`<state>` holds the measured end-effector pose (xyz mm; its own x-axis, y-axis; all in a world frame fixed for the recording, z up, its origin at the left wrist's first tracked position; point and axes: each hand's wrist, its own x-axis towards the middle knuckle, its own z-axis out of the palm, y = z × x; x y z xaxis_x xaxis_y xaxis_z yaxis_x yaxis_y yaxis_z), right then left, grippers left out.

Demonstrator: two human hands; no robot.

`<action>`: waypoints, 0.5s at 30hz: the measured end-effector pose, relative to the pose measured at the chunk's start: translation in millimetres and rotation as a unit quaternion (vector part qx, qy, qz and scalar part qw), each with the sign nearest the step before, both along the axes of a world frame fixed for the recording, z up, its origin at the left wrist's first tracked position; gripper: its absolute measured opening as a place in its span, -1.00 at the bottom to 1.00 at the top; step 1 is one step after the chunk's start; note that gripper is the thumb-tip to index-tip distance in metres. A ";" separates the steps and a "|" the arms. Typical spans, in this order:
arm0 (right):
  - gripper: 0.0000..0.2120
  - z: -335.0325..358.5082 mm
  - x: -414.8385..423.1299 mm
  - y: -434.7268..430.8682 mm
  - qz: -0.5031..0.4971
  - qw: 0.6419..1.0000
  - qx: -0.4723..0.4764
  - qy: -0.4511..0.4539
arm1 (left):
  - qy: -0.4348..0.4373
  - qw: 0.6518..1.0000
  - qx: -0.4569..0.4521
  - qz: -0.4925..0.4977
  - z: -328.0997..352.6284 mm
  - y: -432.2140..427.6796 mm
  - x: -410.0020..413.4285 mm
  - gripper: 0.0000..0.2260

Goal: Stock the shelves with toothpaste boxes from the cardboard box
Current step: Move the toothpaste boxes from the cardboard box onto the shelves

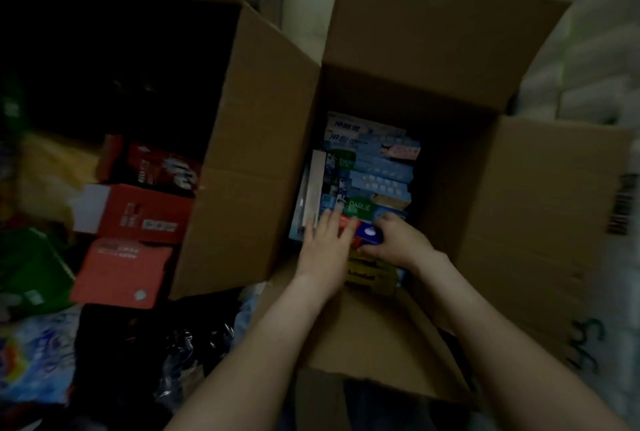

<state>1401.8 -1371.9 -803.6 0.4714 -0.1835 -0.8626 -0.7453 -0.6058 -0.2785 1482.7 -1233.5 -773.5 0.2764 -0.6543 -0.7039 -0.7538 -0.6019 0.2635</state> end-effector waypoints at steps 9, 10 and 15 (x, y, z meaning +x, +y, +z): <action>-0.34 265.0 61.5 -1.6 0.009 0.996 0.073 -0.052 | -0.044 0.973 -0.228 -0.019 209.0 51.8 89.9 -0.61; -0.36 288.5 70.9 -0.4 0.013 0.996 0.075 -0.051 | -0.036 0.972 -0.233 0.007 234.2 61.9 99.0 -0.65; -0.35 389.5 122.7 23.1 0.037 0.995 0.036 -0.089 | 0.013 0.949 -0.227 0.219 339.9 141.0 138.9 -0.74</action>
<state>1524.5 -1348.8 -414.1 0.6281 -0.0821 -0.7738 -0.6337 -0.6311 -0.4474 1621.7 -1092.5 -433.6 0.5778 -0.7185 -0.3871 -0.4480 -0.6757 0.5854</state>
